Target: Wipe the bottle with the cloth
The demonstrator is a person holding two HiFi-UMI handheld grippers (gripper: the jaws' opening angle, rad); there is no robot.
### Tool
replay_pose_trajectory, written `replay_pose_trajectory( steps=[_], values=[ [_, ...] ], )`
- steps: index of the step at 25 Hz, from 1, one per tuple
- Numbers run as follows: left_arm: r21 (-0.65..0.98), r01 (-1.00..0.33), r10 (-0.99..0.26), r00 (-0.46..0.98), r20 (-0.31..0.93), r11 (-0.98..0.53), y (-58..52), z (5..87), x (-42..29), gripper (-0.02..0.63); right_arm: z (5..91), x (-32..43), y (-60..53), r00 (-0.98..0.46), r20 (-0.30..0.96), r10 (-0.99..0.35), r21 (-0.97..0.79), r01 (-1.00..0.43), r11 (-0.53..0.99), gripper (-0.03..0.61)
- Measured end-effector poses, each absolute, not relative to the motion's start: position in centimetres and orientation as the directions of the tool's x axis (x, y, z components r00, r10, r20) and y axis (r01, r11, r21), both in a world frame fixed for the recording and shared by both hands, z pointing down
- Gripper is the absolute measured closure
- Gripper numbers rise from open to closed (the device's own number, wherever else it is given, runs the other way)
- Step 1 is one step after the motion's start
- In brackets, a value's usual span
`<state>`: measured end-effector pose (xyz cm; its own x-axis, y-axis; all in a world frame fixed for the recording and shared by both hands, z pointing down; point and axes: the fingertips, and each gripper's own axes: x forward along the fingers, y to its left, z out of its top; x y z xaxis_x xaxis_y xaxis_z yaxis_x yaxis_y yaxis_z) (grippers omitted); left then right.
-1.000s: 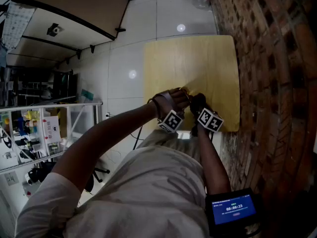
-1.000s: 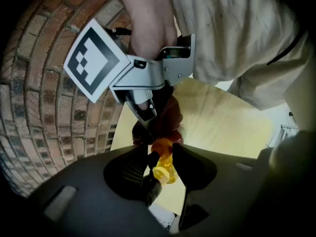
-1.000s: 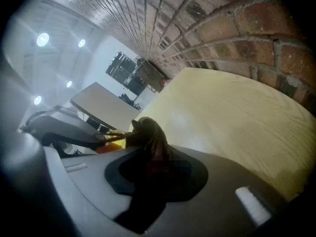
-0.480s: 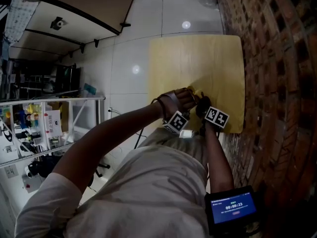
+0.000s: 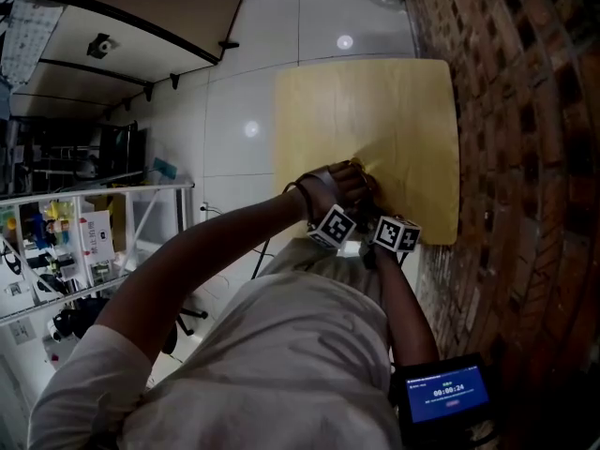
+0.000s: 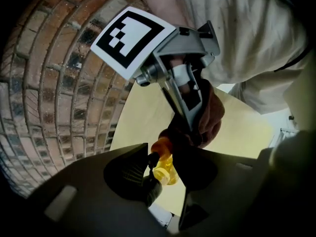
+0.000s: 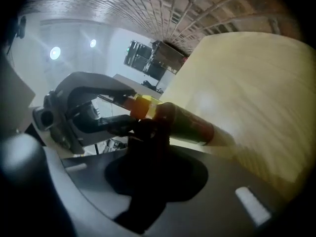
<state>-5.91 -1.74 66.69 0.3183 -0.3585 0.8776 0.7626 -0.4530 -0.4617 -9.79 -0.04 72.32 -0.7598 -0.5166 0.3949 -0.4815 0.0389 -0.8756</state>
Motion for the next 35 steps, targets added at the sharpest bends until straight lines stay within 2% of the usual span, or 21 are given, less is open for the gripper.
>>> replay_pose_trajectory(
  steps=[5,10,14,16,18,21,24,27,30,32,35],
  values=[
    [-0.44,0.777,-0.348,0.301,0.888,-0.45,-1.9,66.8,-5.9,0.443,74.4,-9.8,-0.8,-0.771,0.405,-0.491,-0.909,-0.399,-0.124,0.495],
    [-0.412,0.793,-0.336,0.278,0.9,-0.448,-1.8,67.1,-6.2,0.447,77.8,-9.2,-0.4,-0.758,0.481,-0.441,-0.877,-0.405,-0.259,0.495],
    [-0.415,0.794,-0.347,0.275,0.897,-0.445,-2.3,66.7,-6.2,0.449,80.6,-7.6,0.5,-0.699,0.528,-0.482,-0.803,-0.228,-0.55,0.496],
    [-0.414,0.801,-0.349,0.275,0.896,-0.433,-2.2,66.8,-6.5,0.451,80.2,-6.5,1.1,-0.679,0.51,-0.527,-0.793,-0.134,-0.594,0.499],
    [-0.412,0.811,-0.336,0.284,0.898,-0.415,-1.8,67.3,-7.0,0.453,79.3,-5.1,1.9,-0.67,0.5,-0.549,-0.817,-0.154,-0.555,0.497],
    [-0.407,0.84,-0.309,0.305,0.901,-0.359,-1.5,67.3,-8.1,0.457,77.8,-2.1,1.7,-0.626,0.538,-0.565,-0.84,-0.344,-0.42,0.499],
    [-0.39,0.882,-0.273,0.319,0.908,-0.265,-1.1,67.4,-8.8,0.465,74.3,-0.4,-1.0,-0.603,0.512,-0.612,-0.845,-0.482,-0.231,0.499],
    [-0.379,0.906,-0.234,0.333,0.913,-0.191,-0.5,67.4,-9.3,0.469,70.4,-1.9,-4.1,-0.643,0.448,-0.622,-0.834,-0.552,-0.03,0.497],
    [-0.371,0.916,-0.217,0.335,0.917,-0.153,-0.3,67.1,-9.1,0.471,68.5,-4.6,-6.0,-0.698,0.441,-0.564,-0.779,-0.609,0.145,0.497],
    [-0.363,0.92,-0.215,0.328,0.92,-0.15,-0.2,67.0,-8.6,0.469,68.9,-5.7,-6.4,-0.708,0.478,-0.519,-0.734,-0.647,0.206,0.499],
    [-0.352,0.922,-0.215,0.316,0.924,-0.158,0.2,67.1,-8.3,0.462,70.7,-5.7,-6.6,-0.7,0.525,-0.484,-0.729,-0.663,0.169,0.499]
  ],
)
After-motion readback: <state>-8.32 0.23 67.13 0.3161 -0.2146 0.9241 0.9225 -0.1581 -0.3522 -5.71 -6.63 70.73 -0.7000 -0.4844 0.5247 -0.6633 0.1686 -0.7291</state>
